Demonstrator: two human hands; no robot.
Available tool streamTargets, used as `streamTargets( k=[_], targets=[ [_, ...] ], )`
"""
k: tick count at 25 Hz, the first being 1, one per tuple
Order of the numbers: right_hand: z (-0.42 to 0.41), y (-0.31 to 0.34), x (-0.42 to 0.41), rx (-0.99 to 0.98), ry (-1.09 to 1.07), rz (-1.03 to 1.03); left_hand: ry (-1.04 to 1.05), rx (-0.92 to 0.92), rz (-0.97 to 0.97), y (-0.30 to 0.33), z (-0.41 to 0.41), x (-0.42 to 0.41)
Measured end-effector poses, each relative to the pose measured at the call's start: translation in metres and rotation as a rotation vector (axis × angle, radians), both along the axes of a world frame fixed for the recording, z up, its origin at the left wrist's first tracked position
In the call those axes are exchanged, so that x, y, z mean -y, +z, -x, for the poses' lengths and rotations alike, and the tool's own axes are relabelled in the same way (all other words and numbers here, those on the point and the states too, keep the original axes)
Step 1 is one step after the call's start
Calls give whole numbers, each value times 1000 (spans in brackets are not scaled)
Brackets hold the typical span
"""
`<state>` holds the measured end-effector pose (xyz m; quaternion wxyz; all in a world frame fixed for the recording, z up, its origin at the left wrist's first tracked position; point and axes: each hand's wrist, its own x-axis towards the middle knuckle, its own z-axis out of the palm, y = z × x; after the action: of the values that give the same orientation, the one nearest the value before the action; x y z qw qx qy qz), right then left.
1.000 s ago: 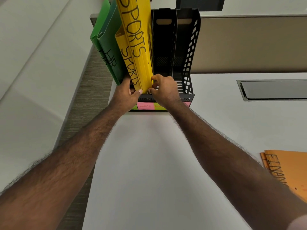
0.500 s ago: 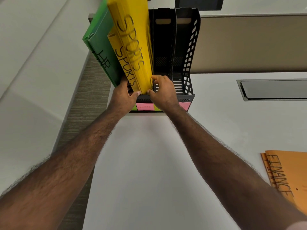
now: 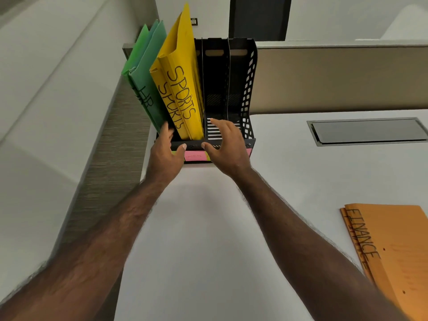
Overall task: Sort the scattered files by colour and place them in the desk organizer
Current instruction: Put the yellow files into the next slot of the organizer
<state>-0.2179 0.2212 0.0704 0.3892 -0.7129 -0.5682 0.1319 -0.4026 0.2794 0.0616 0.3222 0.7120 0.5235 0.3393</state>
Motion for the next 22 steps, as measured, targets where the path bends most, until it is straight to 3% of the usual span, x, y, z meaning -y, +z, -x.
streamTargets(
  k=[22],
  targets=[
    [70,31,250,146,-220,27,-250,2,-138,17,44,227]
  ],
)
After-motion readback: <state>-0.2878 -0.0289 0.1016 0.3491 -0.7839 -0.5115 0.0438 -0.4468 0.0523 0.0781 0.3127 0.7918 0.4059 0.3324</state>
